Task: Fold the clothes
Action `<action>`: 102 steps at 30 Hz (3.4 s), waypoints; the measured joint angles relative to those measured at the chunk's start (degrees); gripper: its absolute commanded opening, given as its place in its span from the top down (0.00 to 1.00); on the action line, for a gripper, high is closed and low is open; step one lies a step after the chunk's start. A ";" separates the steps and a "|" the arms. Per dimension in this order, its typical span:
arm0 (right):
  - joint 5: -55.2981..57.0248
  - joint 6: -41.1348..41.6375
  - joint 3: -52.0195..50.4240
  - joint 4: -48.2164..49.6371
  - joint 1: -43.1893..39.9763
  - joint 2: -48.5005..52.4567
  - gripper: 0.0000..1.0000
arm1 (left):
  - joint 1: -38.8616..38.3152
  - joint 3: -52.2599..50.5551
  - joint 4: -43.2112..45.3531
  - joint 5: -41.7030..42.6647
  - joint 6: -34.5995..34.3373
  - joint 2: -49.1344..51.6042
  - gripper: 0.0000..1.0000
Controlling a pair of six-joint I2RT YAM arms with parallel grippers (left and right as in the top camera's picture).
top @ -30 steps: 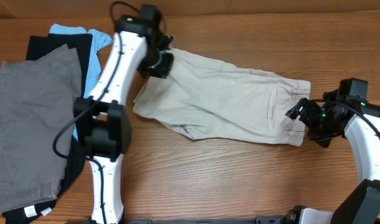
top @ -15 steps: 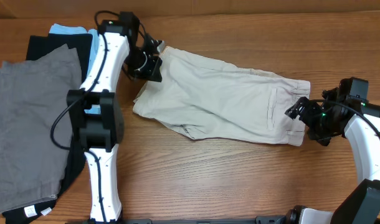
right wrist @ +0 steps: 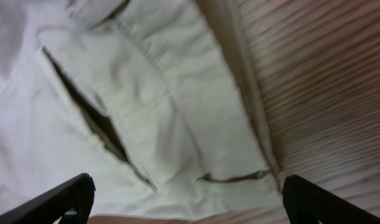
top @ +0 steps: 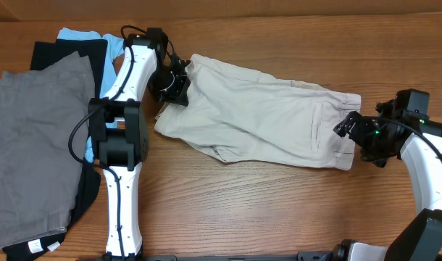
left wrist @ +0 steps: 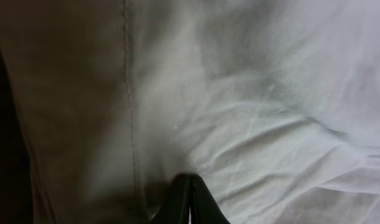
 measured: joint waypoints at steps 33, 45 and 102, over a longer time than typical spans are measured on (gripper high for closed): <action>-10.60 -1.70 0.28 14.80 -1.53 19.74 0.96 | -0.02 0.33 0.02 -0.81 -4.13 0.11 0.96; -18.93 -9.92 11.50 -7.63 -16.24 20.33 0.96 | -1.95 0.44 -3.32 -0.13 -6.80 0.33 0.96; 2.05 29.35 19.93 34.69 47.23 25.49 0.04 | -2.49 11.96 -10.38 -1.53 -12.28 2.58 0.28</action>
